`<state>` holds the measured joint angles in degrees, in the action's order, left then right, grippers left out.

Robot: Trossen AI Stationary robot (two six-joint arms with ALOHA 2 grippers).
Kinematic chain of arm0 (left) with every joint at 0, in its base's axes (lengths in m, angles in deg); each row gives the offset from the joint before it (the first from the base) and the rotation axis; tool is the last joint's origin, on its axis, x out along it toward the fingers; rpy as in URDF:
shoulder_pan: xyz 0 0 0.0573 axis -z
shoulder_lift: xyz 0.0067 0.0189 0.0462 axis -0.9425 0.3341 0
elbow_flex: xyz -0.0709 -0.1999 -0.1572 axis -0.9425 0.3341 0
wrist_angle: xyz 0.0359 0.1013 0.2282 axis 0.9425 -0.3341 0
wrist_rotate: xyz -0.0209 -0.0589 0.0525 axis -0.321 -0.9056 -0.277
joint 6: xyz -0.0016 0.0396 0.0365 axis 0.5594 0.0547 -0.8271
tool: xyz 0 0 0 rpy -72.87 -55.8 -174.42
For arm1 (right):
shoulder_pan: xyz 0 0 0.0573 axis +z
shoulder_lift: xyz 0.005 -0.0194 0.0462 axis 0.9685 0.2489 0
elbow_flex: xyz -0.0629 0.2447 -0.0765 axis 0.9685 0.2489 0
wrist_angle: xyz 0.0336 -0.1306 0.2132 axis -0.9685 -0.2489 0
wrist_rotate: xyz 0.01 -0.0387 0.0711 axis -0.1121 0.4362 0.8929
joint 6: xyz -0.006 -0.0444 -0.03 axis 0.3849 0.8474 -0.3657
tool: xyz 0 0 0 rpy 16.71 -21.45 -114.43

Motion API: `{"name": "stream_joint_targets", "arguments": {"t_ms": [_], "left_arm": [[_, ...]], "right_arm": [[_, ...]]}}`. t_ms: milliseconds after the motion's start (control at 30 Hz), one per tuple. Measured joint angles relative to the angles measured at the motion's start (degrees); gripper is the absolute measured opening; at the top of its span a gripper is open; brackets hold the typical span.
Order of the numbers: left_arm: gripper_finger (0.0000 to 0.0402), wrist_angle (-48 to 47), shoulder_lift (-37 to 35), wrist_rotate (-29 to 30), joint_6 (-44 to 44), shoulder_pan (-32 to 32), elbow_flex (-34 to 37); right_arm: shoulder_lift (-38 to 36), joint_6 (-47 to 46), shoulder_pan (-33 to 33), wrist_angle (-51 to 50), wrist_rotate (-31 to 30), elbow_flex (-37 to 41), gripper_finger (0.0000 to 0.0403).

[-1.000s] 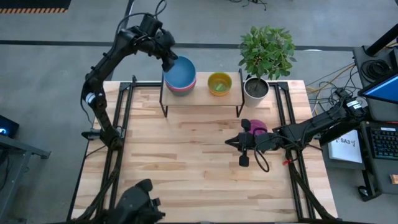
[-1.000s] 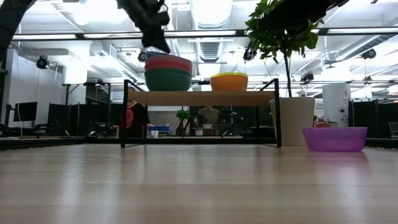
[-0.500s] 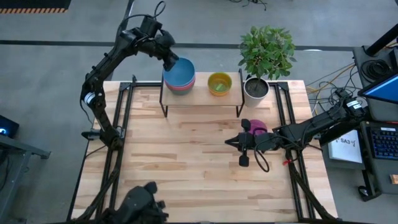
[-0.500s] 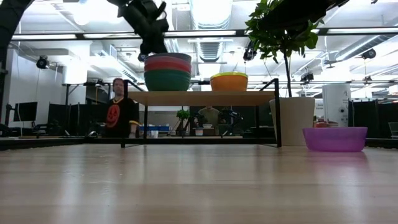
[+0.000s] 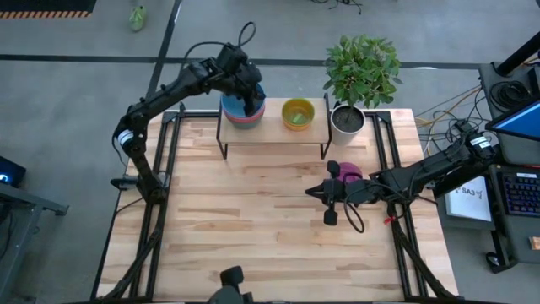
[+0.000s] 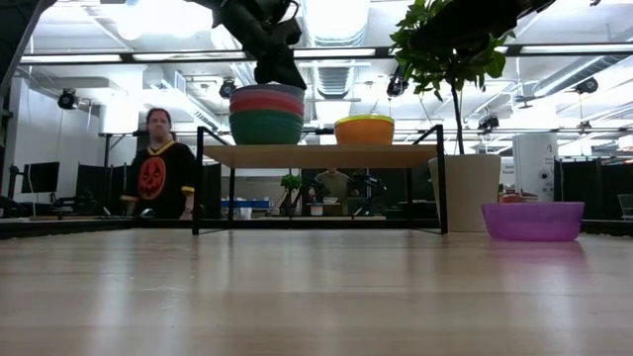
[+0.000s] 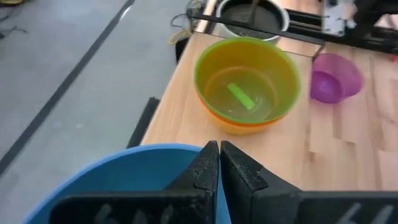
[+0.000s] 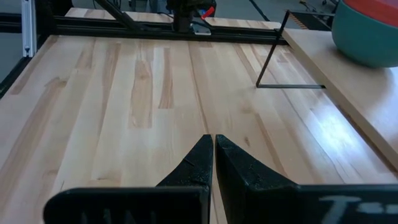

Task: Place and stack bowls onto a shelf
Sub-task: Stack the blue bowl on the pink bowl on the shelf

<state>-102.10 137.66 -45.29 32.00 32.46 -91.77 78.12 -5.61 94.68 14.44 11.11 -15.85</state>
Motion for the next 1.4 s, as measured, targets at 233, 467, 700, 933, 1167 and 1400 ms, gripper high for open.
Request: {"name": "stream_joint_targets", "arguments": {"t_ms": [233, 467, 700, 933, 1167, 1400], "left_arm": [[0.0000, 0.54, 0.00, 1.79, 1.90, -0.34, 0.22], [0.0000, 1.02, -0.09, 5.06, 0.23, -2.58, -1.75], [0.0000, 1.51, -0.09, 5.16, -0.44, -3.26, -1.70], [0.0000, 3.45, 1.08, 5.10, -0.52, -2.91, -1.69], [0.0000, 3.09, 3.40, 5.10, 0.05, -2.78, -1.62], [0.0000, 2.65, 3.25, 5.08, 0.18, -2.78, -1.62]], "right_arm": [[0.00, -0.05, 0.00, -0.02, 0.00, 0.10, 0.0009], [0.00, -0.05, 0.00, -0.02, 0.02, 0.10, 0.0009], [0.00, -0.07, 0.00, 0.00, 0.00, 0.10, 0.0009], [0.00, -0.08, 0.00, 0.00, 0.00, 0.10, 0.0009], [0.00, -0.09, 0.00, 0.00, 0.00, 0.10, 0.0009], [0.00, -0.09, 0.00, 0.00, 0.00, 0.10, 0.0009]]}}
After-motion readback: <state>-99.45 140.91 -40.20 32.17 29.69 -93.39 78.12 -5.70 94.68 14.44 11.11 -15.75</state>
